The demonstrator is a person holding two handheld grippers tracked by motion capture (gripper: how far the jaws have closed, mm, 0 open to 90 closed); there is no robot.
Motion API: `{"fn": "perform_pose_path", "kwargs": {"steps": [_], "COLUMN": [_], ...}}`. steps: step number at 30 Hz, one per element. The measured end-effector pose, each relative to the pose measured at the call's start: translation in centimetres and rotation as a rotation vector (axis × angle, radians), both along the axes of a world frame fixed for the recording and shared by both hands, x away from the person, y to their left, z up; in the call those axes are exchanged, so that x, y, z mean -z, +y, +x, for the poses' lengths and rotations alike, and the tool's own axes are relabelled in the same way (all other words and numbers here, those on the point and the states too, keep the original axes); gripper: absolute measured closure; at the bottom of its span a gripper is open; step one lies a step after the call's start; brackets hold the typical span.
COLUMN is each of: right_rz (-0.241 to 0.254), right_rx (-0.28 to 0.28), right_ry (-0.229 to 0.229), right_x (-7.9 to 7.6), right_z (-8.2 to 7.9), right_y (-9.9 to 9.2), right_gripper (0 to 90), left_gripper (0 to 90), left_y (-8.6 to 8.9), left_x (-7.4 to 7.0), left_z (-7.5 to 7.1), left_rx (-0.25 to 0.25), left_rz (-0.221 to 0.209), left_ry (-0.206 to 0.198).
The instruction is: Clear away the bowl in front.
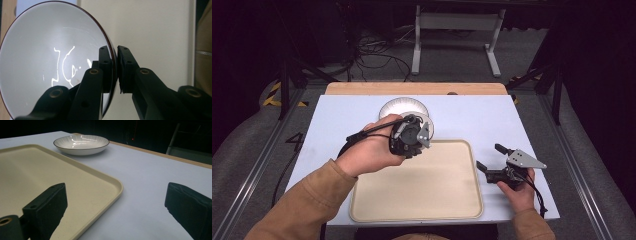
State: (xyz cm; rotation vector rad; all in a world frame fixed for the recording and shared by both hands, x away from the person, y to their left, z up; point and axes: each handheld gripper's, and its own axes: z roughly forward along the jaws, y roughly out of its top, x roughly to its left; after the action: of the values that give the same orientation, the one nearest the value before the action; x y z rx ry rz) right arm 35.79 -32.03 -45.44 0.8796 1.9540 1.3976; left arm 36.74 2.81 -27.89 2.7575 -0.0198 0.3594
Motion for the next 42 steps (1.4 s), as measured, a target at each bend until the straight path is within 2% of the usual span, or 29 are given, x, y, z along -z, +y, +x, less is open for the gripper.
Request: {"fn": "perform_pose_path", "kwargs": {"steps": [4, 13, 21, 24, 30, 34, 39, 42], "right_rz": [-0.009, 0.035, 0.037, 0.042, 0.06, 0.071, 0.078, 0.085], "right_rx": [0.004, 0.014, 0.014, 0.013, 0.019, 0.02, 0.02, 0.022], "right_ry": [-0.004, -0.009, -0.01, -0.013, -0.022, -0.027, -0.033, -0.033], "right_x": [0.0, 0.0, 0.0, 0.0, 0.1, 0.1, 0.1, 0.1], "right_z": [0.0, -0.1, -0.1, -0.1, -0.3, -0.3, -0.4, -0.4], "right_y": [0.1, -0.3, -0.4, -0.4, -0.6, -0.7, -0.8, -0.8], "right_gripper": [5.2, 6.1, 6.1, 6.2, 6.9, 7.2, 7.5, 7.5], "left_gripper": [82.5, 82.5, 82.6, 82.6, 82.5, 82.5, 82.5, 82.3], "left_y": [-0.2, -0.8, -1.1, -1.3, -1.5, -1.7, -2.0, -2.0], "left_x": [0.2, 1.3, 2.6, 3.2, 4.6, 5.5, 6.2, 6.9], "left_z": [-0.7, -1.8, -2.2, -2.3, -2.3, -2.2, -2.2, -2.0], "left_rx": [0.01, 0.031, 0.031, 0.038, 0.042, 0.044, 0.046, 0.049], "left_rz": [0.02, 0.04, 0.058, 0.067, 0.058, 0.07, 0.089, 0.096], "left_ry": [-0.002, 0.014, 0.017, 0.032, 0.05, 0.073, 0.07, 0.082]}}
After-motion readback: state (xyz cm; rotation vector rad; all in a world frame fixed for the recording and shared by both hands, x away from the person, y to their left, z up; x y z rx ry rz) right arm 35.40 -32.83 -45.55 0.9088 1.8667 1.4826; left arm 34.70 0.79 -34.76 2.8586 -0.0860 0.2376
